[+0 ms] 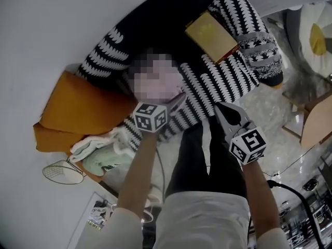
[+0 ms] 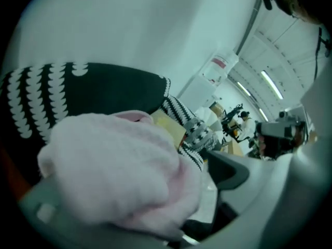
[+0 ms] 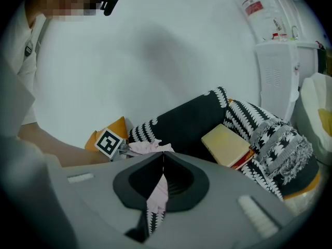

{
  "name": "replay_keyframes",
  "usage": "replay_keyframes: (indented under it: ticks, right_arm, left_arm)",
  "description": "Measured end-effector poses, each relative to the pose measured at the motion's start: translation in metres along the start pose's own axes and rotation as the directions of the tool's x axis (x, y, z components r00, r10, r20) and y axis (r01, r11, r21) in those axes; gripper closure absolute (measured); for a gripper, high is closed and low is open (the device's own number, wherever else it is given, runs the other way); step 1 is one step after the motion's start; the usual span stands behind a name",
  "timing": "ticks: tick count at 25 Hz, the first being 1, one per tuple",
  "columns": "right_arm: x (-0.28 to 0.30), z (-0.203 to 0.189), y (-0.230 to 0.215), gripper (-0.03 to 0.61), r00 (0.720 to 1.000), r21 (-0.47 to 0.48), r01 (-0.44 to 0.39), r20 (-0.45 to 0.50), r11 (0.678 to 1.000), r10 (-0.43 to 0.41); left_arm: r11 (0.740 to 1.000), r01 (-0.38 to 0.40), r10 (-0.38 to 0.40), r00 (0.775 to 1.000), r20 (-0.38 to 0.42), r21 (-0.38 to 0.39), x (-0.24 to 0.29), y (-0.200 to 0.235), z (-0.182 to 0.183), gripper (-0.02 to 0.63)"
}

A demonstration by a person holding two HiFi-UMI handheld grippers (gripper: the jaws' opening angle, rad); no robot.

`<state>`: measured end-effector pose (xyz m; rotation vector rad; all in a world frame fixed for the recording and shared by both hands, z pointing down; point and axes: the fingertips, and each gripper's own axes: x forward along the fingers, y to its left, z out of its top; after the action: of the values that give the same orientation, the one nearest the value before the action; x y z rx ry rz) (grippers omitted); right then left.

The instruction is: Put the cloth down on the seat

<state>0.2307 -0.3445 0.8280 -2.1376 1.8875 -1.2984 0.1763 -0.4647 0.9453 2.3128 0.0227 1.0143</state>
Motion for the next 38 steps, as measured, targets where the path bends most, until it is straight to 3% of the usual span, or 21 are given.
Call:
replay_keyframes:
  ticks: [1, 5, 14, 21, 25, 30, 34, 38]
  right_arm:
    - [0.001, -0.003, -0.001, 0.574, 1.0, 0.002, 0.0, 0.0, 1.0, 0.0]
    - [0.007, -0.013, -0.003, 0.574, 1.0, 0.02, 0.007, -0.011, 1.0, -0.006]
    - [0.014, 0.0, 0.022, 0.574, 1.0, -0.016, 0.0, -0.016, 1.0, 0.0]
    - [-0.01, 0.043, 0.059, 0.574, 1.0, -0.093, 0.008, -0.003, 0.996, -0.008]
    - [-0.04, 0.06, 0.082, 0.574, 1.0, -0.133, 0.027, -0.003, 0.991, -0.027]
    - [-0.085, 0.075, 0.107, 0.574, 0.997, -0.166, 0.077, -0.008, 0.983, -0.079]
    - [-0.119, 0.092, 0.128, 0.574, 0.997, -0.207, 0.079, 0.015, 0.975, -0.077]
    - [-0.153, 0.101, 0.143, 0.574, 0.998, -0.241, 0.057, 0.033, 0.969, -0.05]
  left_arm:
    - [1.0, -0.012, 0.012, 1.0, -0.014, -0.019, 0.003, 0.004, -0.006, 0.153]
    - [0.993, -0.076, 0.073, 0.997, -0.032, -0.091, 0.004, 0.024, -0.024, 0.099]
    - [0.995, -0.05, 0.05, 0.999, -0.003, -0.088, -0.033, 0.014, -0.02, 0.104]
    - [0.998, 0.018, -0.013, 0.997, 0.076, -0.061, -0.087, -0.028, 0.014, 0.25]
    - [0.999, 0.033, -0.032, 0.992, 0.119, -0.008, -0.122, -0.064, 0.037, 0.332]
    - [0.998, 0.053, -0.044, 0.967, 0.252, -0.03, -0.179, -0.108, 0.066, 0.388]
    - [0.999, -0.009, 0.019, 0.951, 0.31, -0.032, -0.213, -0.13, 0.07, 0.485]
    - [0.997, -0.059, 0.074, 0.937, 0.343, -0.054, -0.241, -0.152, 0.066, 0.497]
